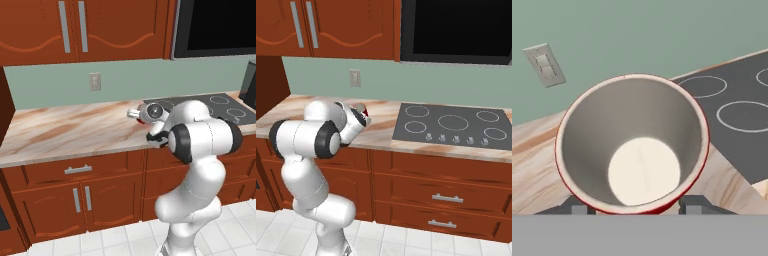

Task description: Pick the mug on the counter and place it in the cabinet with the handle facing the right, like the mugs already inside.

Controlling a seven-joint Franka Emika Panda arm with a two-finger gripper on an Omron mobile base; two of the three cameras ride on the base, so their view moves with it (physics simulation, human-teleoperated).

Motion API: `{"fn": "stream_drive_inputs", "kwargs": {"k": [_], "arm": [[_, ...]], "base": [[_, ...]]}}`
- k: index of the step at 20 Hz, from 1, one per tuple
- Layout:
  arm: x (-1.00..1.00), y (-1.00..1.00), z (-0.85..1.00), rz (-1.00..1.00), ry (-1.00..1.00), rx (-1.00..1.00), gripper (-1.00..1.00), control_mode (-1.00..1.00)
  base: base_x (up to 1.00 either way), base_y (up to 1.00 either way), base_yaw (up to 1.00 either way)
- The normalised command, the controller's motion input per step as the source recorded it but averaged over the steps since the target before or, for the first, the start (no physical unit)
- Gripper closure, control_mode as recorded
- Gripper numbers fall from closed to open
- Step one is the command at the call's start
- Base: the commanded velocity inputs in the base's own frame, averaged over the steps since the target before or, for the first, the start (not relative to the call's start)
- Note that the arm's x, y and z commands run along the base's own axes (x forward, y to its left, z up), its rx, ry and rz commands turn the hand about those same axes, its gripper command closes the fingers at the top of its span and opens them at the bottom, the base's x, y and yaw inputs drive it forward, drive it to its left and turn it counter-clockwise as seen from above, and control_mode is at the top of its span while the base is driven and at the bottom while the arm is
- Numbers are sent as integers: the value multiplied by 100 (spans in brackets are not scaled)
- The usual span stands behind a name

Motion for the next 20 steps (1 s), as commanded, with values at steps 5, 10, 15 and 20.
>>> {"fn": "stream_drive_inputs", "kwargs": {"k": [5, 10, 15, 20], "arm": [[-26, 4, 33, 0, -1, 0, 100, -100], [-27, 3, 36, 0, 0, 3, 100, -100], [-17, 0, 27, 0, 0, 11, 100, -100], [-8, 0, 29, 0, 0, 16, 100, -100]], "base": [[0, 0, 0], [0, 0, 0], [0, 0, 0], [0, 0, 0]]}}
